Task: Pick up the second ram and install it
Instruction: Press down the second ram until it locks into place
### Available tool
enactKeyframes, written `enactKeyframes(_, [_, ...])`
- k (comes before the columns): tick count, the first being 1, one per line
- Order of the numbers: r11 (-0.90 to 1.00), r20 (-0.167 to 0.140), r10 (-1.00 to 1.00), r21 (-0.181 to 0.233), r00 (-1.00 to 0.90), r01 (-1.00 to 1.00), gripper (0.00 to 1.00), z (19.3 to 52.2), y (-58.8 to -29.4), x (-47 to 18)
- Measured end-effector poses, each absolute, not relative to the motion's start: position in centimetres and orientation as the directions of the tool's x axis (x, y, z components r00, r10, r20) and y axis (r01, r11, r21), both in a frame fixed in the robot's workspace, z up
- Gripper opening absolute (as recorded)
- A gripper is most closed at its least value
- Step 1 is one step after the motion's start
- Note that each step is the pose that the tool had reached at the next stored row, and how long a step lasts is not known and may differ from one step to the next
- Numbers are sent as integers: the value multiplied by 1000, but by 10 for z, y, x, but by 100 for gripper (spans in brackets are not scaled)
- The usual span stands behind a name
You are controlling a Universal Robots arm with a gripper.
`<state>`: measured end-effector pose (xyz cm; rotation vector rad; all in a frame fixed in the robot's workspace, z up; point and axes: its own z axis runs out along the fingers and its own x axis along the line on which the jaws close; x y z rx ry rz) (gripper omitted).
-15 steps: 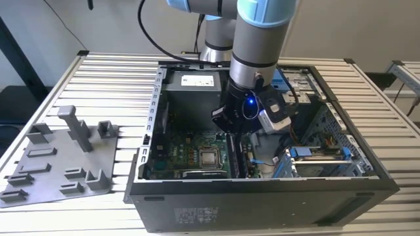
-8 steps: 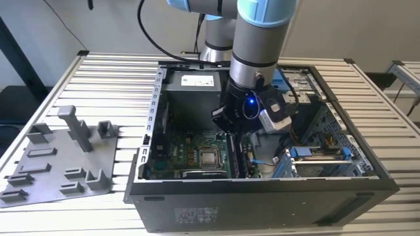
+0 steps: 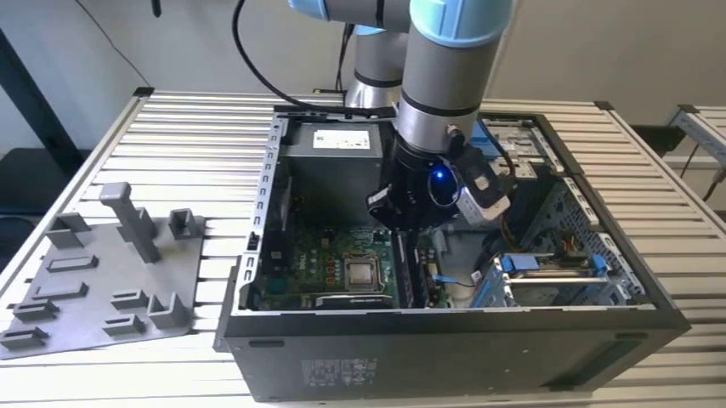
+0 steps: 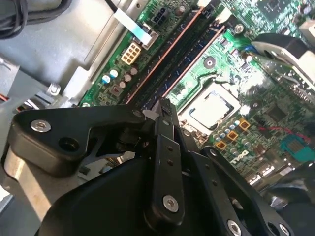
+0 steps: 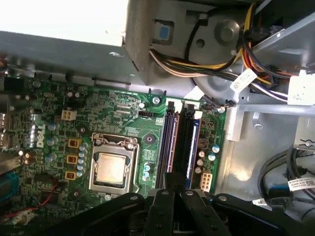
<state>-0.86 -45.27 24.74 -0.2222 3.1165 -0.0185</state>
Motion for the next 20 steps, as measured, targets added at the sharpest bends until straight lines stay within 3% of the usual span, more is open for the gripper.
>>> enactKeyframes(20, [906,-16,-423,-13,-906,-422,11,246,-453,-9])
